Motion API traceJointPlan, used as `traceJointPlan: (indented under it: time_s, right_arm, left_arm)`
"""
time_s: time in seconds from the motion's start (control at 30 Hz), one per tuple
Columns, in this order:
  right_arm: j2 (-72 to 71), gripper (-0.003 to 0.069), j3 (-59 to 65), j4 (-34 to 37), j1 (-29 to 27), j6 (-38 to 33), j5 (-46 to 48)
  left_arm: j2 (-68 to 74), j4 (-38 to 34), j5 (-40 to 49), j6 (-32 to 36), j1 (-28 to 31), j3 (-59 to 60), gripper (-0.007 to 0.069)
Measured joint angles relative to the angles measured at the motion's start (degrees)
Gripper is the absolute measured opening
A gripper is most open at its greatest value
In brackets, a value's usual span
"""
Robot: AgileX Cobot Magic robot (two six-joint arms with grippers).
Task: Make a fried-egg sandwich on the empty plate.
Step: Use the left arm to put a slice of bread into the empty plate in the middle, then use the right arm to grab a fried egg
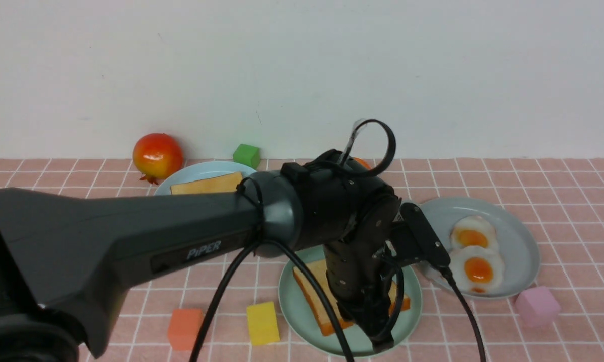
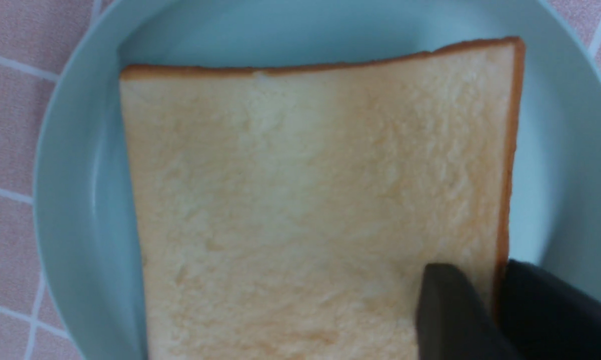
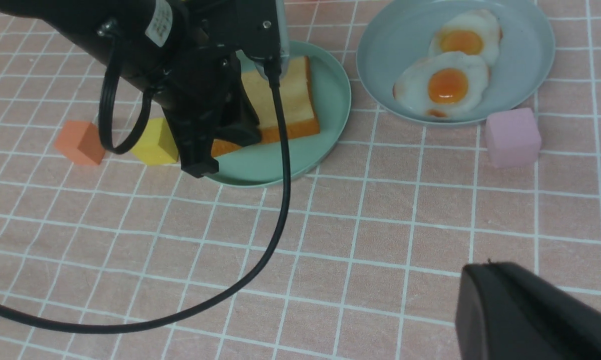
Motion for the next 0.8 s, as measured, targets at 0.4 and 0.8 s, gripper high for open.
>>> traceJointPlan:
  time_s: [0.4,0.8]
  right_arm:
    - [8.1,0.0043,-5.0,-0.1,0.0,0.2,4.3]
    - [42.0,0.0045,-19.2,-1.3,0.0,0.2,5.7]
  left_arm:
    - [-14.2,-6.0,2.5,-8.2,0.0,0.1,0.0380]
    - [-53.5,-10.5,-2.3,-16.2,1.8,22.9,0.0012]
